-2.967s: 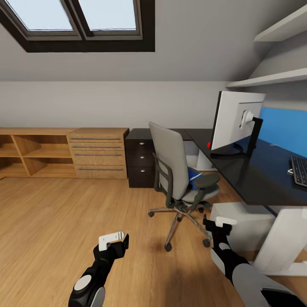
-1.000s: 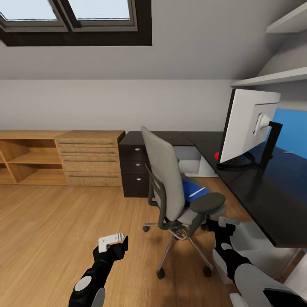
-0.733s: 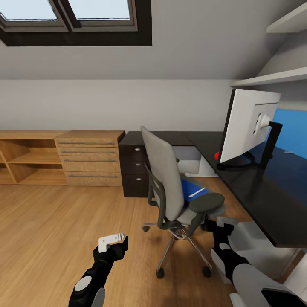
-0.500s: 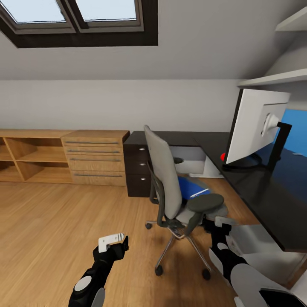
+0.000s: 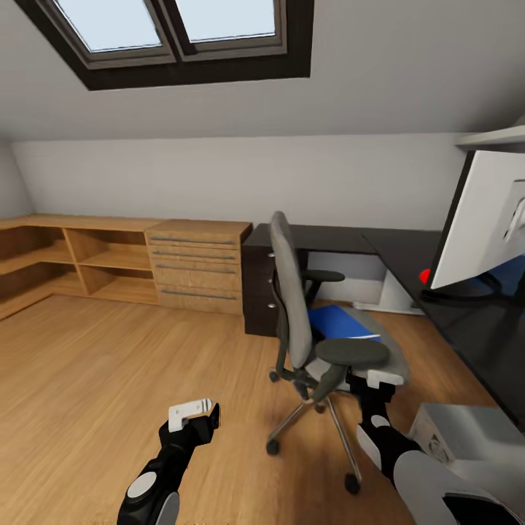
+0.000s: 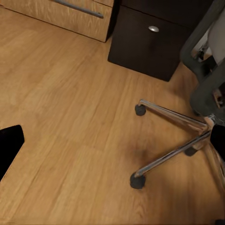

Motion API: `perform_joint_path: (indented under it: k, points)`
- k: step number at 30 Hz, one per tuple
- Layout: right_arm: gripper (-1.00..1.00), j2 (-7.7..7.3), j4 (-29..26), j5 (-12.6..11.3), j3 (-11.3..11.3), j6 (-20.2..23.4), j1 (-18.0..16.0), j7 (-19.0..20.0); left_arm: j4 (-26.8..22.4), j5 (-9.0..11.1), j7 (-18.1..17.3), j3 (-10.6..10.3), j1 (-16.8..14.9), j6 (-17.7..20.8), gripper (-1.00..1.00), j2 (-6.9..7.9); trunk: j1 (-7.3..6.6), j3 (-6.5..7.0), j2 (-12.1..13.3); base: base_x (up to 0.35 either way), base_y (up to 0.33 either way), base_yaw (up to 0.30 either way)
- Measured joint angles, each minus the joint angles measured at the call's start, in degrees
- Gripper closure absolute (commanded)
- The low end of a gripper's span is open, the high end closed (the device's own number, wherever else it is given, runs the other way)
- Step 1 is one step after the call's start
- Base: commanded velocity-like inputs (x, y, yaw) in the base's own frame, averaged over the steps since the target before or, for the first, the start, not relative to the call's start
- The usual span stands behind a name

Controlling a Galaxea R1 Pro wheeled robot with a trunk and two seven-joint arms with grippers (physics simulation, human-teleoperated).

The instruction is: In the bedroom, organize the workspace by keeping the computer under the desk, ensuring the monitor is on the desk, placing the keyboard on the desk next to the monitor, placing the mouse on the desk next to the keyboard, moving the folder from the swivel chair onto the desk next to the mouse, stacking the notebook on top of the folder with the pen on top of the notebook, and positioning the swivel chair next to the desk.

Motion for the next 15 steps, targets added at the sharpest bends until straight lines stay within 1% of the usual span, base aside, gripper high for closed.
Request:
perform_joint_path:
  k: [15]
  points:
    - [-1.00, -0.02, 0.01, -0.05, -0.06, -0.01, 0.02, -0.01, 0.00, 0.00, -0.08, 0.00, 0.00, 0.00, -1.00, 0.00, 0.00, 0.00, 0.00, 0.000, 0.000, 0.278]
